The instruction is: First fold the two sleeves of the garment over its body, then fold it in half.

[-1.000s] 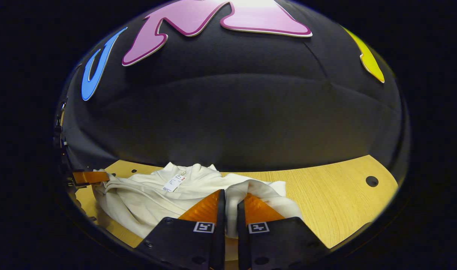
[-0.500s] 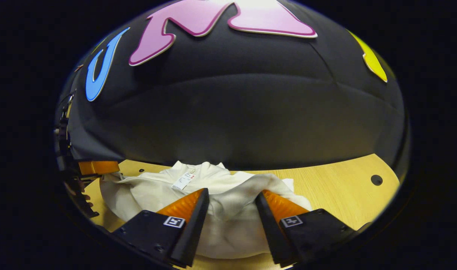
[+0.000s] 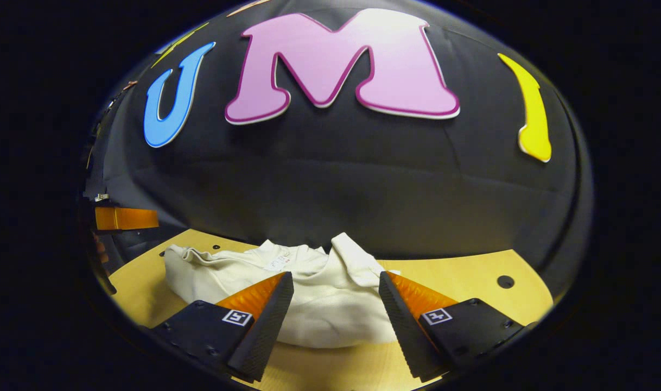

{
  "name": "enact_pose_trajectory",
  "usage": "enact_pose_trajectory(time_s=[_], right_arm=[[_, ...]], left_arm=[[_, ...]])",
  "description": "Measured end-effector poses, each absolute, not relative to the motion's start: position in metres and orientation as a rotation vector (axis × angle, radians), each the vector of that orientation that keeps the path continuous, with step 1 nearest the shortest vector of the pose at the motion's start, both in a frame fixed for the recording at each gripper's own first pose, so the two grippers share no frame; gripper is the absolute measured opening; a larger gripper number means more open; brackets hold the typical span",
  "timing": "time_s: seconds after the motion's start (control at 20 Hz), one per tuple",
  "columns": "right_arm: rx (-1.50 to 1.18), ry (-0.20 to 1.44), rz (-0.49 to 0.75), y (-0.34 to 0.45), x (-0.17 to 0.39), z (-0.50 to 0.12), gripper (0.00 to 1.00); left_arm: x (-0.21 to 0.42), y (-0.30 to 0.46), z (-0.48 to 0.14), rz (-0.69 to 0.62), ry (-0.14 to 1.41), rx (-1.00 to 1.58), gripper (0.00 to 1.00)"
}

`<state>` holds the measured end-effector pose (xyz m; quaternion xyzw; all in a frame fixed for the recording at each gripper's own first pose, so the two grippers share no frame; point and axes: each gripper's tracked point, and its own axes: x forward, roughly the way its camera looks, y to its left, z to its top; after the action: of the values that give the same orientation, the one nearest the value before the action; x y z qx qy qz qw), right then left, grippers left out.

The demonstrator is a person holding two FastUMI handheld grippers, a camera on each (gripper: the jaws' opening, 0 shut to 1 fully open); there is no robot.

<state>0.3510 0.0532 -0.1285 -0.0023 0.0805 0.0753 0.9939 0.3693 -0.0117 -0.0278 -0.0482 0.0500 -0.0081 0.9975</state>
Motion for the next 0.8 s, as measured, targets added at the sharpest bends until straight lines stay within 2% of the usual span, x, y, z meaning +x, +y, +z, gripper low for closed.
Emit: enact_pose_trajectory(time_s=[0.3,0.5,0.8], right_arm=[[-0.007,0.144,0.068,0.022,0.253,-0.078,0.97],[-0.019,0.106,0.067,0.015,0.184,-0.047,0.97],[-0.005,0.016,0.035,0.012,0.078,-0.002,0.98]], left_arm=[[0.264,-0.026,0.003,-0.080,0.082,-0.019,0.98],[0.200,-0.024,0.019,-0.120,0.061,-0.015,0.98],[0.096,0.010,0.029,-0.053,-0.005,0.025,0.98]])
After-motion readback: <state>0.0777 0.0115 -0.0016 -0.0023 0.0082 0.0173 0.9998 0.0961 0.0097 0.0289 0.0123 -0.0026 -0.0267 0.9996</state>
